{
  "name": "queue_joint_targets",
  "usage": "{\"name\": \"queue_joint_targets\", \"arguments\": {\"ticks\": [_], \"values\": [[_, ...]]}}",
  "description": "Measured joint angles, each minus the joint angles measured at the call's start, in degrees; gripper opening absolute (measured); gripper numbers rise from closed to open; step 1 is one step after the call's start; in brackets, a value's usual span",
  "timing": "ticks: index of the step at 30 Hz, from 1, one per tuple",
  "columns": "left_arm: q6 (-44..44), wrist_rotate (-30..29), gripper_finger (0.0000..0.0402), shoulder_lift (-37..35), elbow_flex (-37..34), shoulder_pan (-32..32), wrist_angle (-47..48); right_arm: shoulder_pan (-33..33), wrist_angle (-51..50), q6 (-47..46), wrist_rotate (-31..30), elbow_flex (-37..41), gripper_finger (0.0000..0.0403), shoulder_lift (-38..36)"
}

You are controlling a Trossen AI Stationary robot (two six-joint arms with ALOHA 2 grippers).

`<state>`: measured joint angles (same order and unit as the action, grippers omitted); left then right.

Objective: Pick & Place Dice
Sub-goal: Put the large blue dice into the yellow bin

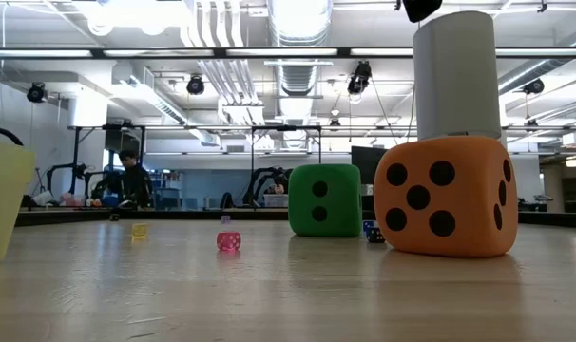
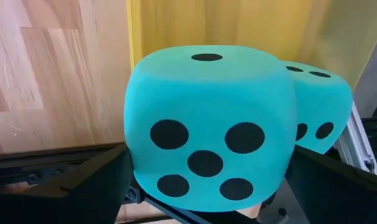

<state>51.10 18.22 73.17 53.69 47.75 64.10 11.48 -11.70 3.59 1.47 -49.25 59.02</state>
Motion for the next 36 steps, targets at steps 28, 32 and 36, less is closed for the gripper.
{"name": "queue_joint_targets", "arguments": {"ticks": [28, 32, 36], "values": [[-0.2, 0.1, 0.0399, -0.3, 0.0, -0.1, 0.3, 0.0, 0.0, -0.1, 0.0, 0.0, 0.0008, 0.0], [-0.2, -0.6, 0.0398, -0.3, 0.0, -0.1, 0.3, 0.0, 0.0, 0.0, 0.0, 0.0, 0.0008, 0.0], [-0.1, -0.6, 0.0399, -0.3, 0.0, -0.1, 0.2, 0.0, 0.0, 0.0, 0.0, 0.0, 0.0008, 0.0]]}}
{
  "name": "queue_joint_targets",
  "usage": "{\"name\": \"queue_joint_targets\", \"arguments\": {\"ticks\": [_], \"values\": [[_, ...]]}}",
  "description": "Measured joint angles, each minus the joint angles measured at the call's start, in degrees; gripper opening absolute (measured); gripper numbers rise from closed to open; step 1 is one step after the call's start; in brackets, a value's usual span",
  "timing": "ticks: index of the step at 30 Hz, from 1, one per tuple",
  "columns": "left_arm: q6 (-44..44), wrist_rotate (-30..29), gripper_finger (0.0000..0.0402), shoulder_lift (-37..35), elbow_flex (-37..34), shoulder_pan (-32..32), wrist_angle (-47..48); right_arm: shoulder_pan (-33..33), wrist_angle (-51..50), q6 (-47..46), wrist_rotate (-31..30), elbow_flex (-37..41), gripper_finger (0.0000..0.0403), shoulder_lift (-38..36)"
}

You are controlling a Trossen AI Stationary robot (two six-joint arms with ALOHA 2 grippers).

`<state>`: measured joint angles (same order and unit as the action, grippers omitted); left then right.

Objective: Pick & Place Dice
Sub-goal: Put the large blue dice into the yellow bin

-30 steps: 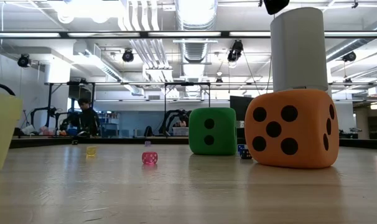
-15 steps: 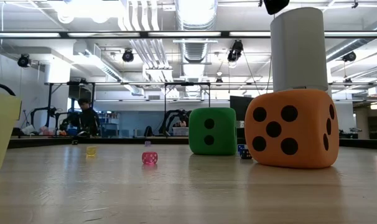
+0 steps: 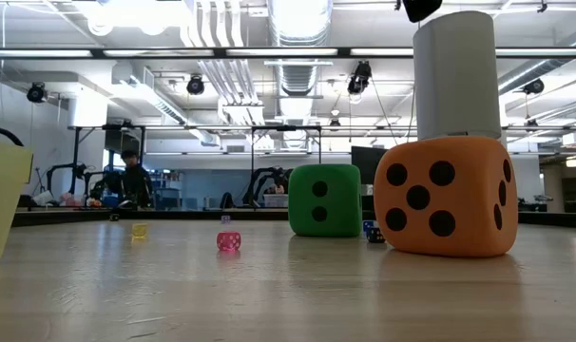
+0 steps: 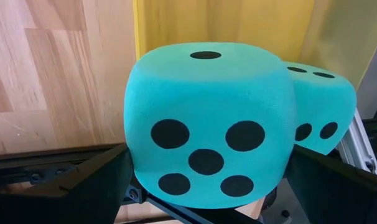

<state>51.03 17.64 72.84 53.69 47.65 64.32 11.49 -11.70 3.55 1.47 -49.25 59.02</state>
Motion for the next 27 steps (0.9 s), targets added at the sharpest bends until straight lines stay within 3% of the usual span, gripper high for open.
{"name": "queue_joint_targets", "arguments": {"ticks": [27], "values": [[-1.2, -0.2, 0.0393, 0.0, 0.4, 0.0, 0.2, 0.0, 0.0, 0.0, 0.0, 0.0, 0.0008, 0.0]]}}
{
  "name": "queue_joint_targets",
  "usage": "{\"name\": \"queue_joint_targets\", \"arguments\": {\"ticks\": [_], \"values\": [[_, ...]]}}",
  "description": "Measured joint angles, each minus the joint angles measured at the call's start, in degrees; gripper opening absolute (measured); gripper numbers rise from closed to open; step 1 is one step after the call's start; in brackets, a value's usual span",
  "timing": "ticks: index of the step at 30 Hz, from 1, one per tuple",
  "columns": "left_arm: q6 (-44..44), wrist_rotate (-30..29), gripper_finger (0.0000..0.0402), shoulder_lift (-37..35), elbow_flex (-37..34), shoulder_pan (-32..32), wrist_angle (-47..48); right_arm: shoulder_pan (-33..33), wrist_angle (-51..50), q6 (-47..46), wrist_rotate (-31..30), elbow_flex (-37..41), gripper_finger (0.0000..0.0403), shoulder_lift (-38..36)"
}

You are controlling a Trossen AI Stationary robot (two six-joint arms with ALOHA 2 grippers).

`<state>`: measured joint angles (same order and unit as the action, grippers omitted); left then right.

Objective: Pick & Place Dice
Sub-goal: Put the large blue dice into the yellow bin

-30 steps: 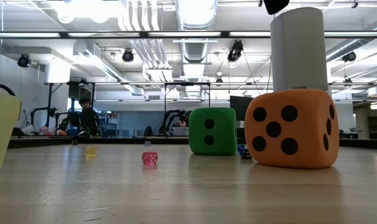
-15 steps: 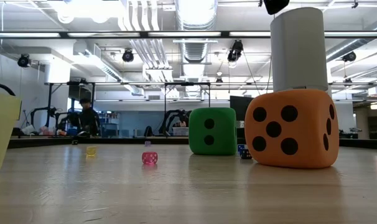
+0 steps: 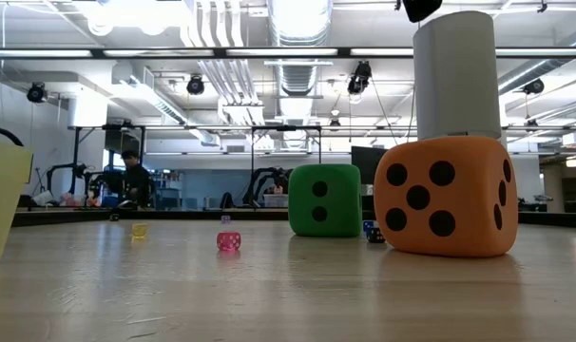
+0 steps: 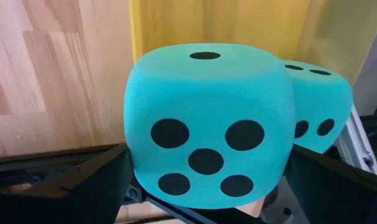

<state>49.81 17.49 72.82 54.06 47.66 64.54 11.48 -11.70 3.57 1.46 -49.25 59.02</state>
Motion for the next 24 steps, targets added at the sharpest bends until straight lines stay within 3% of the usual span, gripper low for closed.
{"name": "queue_joint_targets", "arguments": {"ticks": [8, 14, 24], "values": [[1.2, 0.1, 0.0366, 0.0, 0.0, 0.0, -0.4, 0.0, 0.0, 0.0, 0.0, 0.0, 0.0008, 0.0], [1.5, 0.1, 0.0395, 0.0, 0.0, 0.0, 0.0, 0.0, 0.0, 0.0, 0.0, 0.0, 0.0008, 0.0], [1.4, 0.5, 0.0396, 0.0, -0.1, 0.0, 1.1, 0.0, 0.0, -0.1, 0.0, 0.0, 0.0008, 0.0]]}}
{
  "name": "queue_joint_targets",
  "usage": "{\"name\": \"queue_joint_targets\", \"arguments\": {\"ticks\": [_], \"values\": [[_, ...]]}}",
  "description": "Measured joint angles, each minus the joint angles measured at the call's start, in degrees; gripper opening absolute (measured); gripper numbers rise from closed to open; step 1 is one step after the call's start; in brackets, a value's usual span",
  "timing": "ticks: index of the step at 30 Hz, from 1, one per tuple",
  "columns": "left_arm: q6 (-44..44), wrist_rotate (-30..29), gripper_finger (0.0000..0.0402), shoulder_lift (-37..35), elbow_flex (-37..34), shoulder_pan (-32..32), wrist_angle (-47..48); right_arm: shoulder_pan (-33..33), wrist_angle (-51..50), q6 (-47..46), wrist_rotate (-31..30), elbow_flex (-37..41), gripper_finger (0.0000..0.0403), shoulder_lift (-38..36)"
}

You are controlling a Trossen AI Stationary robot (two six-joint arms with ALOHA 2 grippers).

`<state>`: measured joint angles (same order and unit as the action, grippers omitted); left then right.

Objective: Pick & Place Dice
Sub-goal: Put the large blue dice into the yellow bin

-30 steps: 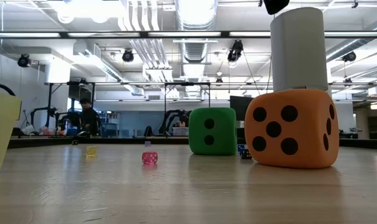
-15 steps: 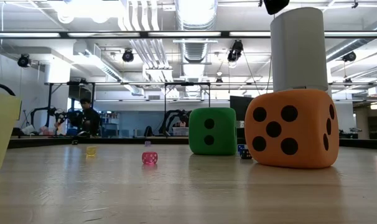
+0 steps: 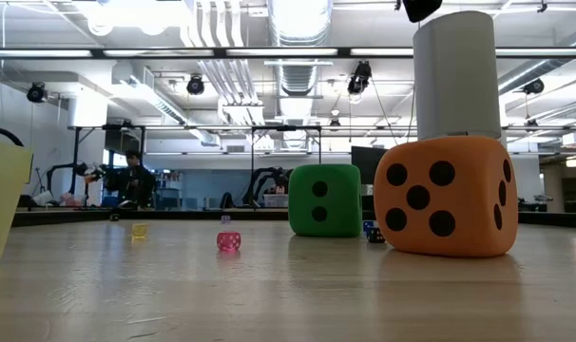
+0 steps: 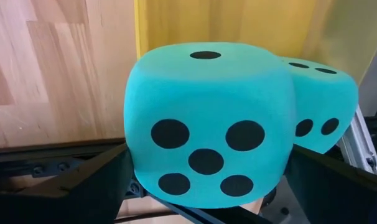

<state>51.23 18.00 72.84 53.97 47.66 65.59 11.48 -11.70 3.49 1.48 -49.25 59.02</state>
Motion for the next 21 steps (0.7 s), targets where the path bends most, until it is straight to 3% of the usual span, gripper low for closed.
{"name": "queue_joint_targets", "arguments": {"ticks": [8, 21], "values": [[-1.7, 2.7, 0.0398, 0.0, -4.3, 0.0, -3.3, 0.0, 0.0, 0.0, 0.0, 0.0, 0.0008, 0.0], [-1.3, 1.3, 0.0398, 0.0, -2.0, -0.1, -3.9, 0.0, 0.0, 0.1, 0.0, 0.0, 0.0008, 0.0]]}}
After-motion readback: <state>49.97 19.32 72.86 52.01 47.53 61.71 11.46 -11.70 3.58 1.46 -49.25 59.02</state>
